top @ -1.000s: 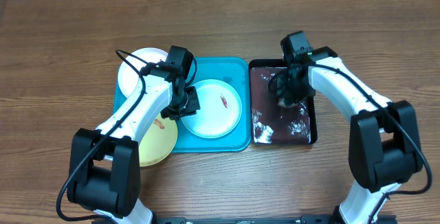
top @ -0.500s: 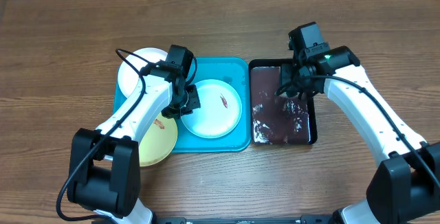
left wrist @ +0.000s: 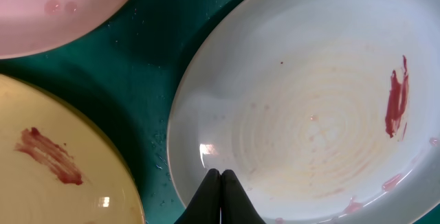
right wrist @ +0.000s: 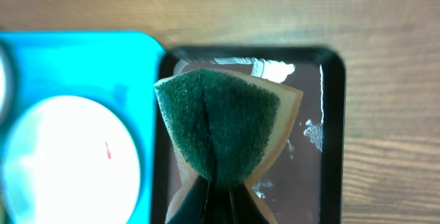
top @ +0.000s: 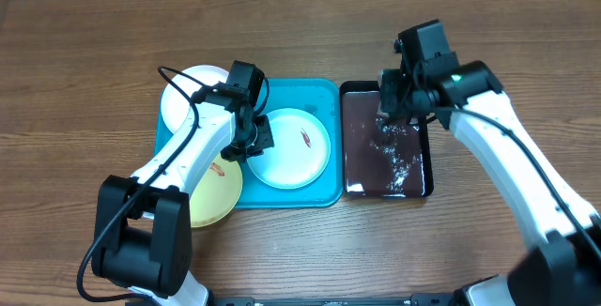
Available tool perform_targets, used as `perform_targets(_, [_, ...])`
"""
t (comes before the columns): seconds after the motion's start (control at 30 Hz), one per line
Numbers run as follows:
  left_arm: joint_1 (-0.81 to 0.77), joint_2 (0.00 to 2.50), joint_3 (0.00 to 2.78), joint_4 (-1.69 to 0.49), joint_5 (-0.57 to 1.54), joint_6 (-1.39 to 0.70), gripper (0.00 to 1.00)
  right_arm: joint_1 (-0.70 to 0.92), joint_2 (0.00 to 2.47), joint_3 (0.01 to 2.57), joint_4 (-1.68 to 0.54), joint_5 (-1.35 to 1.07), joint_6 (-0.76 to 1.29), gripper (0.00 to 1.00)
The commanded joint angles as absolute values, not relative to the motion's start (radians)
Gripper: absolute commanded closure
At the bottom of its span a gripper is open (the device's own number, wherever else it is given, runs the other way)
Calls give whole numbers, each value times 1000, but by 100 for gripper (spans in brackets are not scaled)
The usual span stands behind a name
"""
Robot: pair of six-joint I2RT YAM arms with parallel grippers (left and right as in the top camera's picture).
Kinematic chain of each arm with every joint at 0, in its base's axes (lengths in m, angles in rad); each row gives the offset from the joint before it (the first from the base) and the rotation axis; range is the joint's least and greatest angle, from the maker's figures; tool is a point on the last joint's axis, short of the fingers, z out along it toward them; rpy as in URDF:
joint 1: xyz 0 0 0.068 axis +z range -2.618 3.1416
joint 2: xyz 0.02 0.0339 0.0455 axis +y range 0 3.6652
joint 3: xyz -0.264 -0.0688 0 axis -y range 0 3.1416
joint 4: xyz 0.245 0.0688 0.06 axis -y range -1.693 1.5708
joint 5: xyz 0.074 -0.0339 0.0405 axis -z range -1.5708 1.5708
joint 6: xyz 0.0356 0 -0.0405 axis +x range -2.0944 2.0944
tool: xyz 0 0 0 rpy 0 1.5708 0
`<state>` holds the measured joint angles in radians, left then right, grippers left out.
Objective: Clean dirty plates on tray and stack at the side
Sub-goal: 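Rub the held sponge in the water of the black tray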
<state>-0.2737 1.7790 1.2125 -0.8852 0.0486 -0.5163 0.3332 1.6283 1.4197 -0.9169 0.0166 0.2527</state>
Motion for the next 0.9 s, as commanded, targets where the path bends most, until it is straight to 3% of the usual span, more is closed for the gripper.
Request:
perform_targets(0.0, [-279,1794,1213,-878,39,-501,96,390,1492,1465,-896,105,232,96])
perform_targets(0.2, [-286,1794,1213,-879,19,-501,96,441,1427,1465,-892,226,231,96])
perform_targets(0.87, [-292,1794,1213,-861,15,-505,96,454,1472,1405,-823,269,232,96])
